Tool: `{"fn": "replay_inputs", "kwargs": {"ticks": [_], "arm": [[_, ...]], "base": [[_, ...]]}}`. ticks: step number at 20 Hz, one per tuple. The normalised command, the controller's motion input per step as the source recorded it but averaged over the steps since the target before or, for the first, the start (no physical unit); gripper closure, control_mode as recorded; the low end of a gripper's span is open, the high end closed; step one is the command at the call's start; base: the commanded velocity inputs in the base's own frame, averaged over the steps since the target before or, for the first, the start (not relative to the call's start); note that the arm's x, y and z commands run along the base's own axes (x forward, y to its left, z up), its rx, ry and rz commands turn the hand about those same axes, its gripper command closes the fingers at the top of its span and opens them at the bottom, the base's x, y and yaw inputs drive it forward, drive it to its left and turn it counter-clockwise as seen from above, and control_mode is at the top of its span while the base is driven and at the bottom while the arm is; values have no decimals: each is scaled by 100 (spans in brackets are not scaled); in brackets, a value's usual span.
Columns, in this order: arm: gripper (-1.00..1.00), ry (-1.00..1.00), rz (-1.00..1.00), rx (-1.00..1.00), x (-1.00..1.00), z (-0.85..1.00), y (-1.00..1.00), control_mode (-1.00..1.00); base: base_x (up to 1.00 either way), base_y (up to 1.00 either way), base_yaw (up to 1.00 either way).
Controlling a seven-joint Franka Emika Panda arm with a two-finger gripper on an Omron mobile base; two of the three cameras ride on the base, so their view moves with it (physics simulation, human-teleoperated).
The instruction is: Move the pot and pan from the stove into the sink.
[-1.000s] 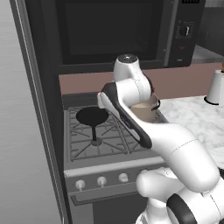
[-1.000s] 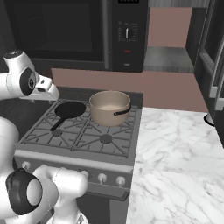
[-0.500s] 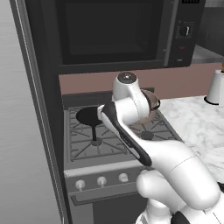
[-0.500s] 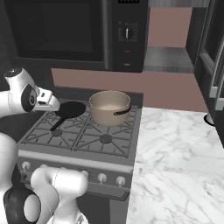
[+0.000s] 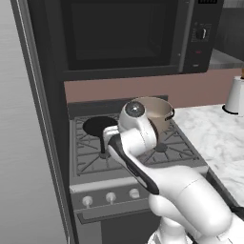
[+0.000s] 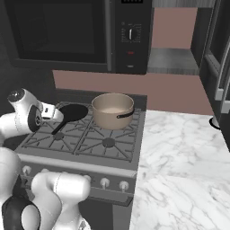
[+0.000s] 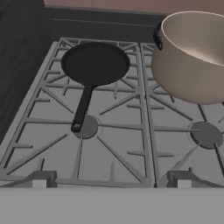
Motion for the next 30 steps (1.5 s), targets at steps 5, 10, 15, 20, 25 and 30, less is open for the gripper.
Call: {"fn": "replay_inputs", "kwargs": {"ticks": [5,10,15,20,25,30], "arm": [[-100,-8,1,0,42,-42,23,-100],[-100,-6,1,0,46,-40,24,-100],[-100,-5,1,0,45,-36,24,-100],[-100,-3,0,0,29,-25,18,-100],[-100,0,0,0,4,0,1,-100],[-100,5,1,7,29,0,6,-100]], "base": [[0,0,0],[0,0,0],[0,0,0],[0,0,0],[0,0,0],[0,0,0]]}}
